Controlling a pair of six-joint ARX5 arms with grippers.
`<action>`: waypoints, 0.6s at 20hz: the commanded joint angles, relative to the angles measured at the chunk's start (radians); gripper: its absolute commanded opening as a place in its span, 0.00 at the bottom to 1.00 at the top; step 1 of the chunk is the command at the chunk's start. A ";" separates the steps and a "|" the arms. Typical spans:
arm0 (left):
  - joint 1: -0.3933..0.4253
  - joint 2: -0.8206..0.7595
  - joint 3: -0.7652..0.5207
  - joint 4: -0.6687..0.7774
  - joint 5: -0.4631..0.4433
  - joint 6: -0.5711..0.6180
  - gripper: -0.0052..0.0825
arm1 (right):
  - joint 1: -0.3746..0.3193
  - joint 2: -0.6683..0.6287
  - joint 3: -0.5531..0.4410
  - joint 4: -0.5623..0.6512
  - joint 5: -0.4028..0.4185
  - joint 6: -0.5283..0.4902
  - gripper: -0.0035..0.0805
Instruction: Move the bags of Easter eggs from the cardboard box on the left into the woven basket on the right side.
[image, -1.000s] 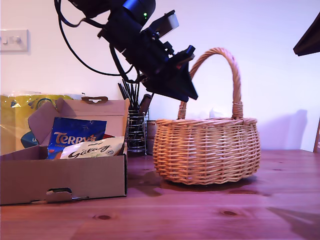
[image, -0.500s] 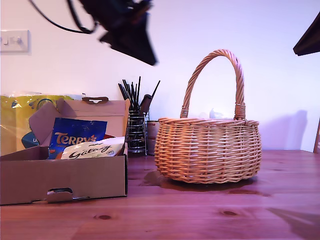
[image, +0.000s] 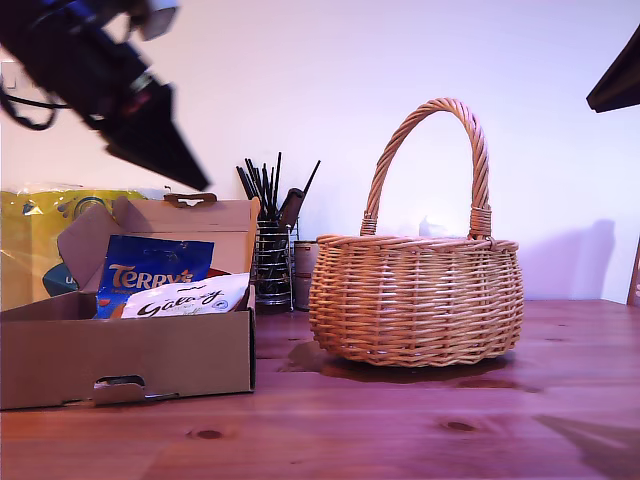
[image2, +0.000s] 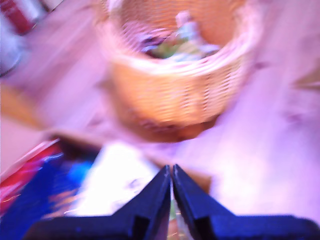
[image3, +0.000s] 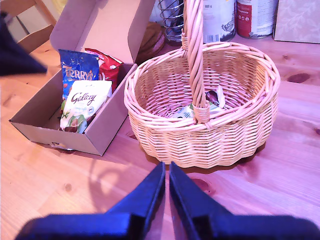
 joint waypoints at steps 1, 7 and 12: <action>0.026 0.000 0.005 0.010 0.006 0.064 0.04 | 0.005 0.000 0.012 -0.002 -0.006 0.003 0.03; 0.074 0.007 0.005 0.159 -0.069 0.270 0.88 | 0.005 0.000 0.012 0.001 -0.006 0.002 0.03; 0.084 0.019 0.010 0.226 -0.090 0.300 0.90 | 0.005 0.000 0.012 0.003 -0.006 0.002 0.03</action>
